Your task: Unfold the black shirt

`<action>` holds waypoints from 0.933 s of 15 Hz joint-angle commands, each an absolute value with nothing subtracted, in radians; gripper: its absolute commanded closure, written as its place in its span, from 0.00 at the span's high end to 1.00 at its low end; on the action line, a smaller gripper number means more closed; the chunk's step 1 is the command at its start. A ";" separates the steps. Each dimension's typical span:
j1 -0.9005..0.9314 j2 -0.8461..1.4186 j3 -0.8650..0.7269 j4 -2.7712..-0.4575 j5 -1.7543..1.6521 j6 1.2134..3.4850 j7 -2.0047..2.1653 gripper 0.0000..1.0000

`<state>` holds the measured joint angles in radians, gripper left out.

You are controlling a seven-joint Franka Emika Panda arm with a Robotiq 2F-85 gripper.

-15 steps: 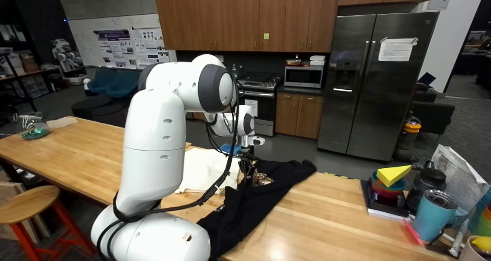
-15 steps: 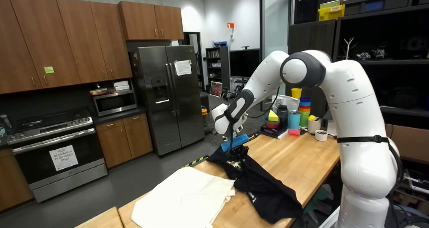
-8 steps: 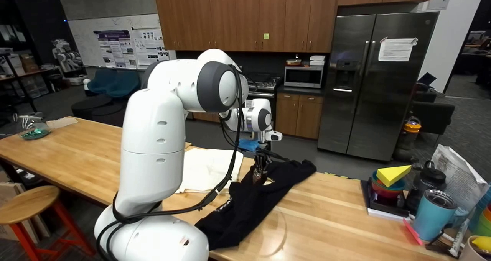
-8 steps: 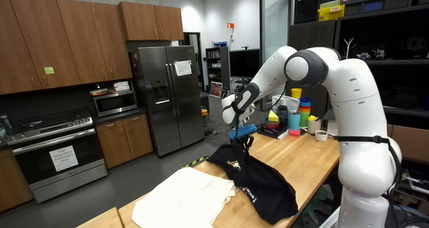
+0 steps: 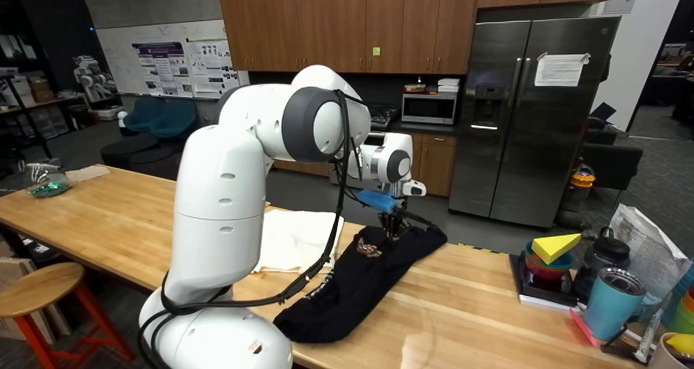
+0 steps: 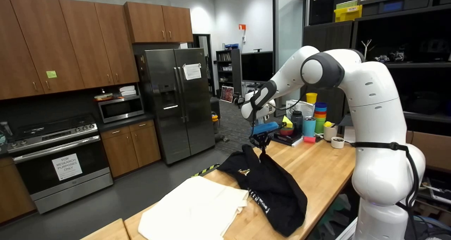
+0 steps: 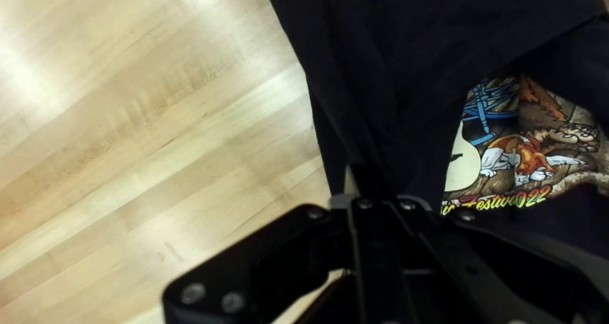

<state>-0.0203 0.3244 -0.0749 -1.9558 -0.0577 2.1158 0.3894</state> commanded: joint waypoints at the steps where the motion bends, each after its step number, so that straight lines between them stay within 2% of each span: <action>1: -0.056 0.335 -0.078 -1.920 -0.005 2.126 0.264 0.01; 14: -0.071 0.332 -0.079 -1.922 0.006 2.119 0.145 0.01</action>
<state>-0.0598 0.3280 -0.0782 -1.9371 -0.0154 2.1270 0.1775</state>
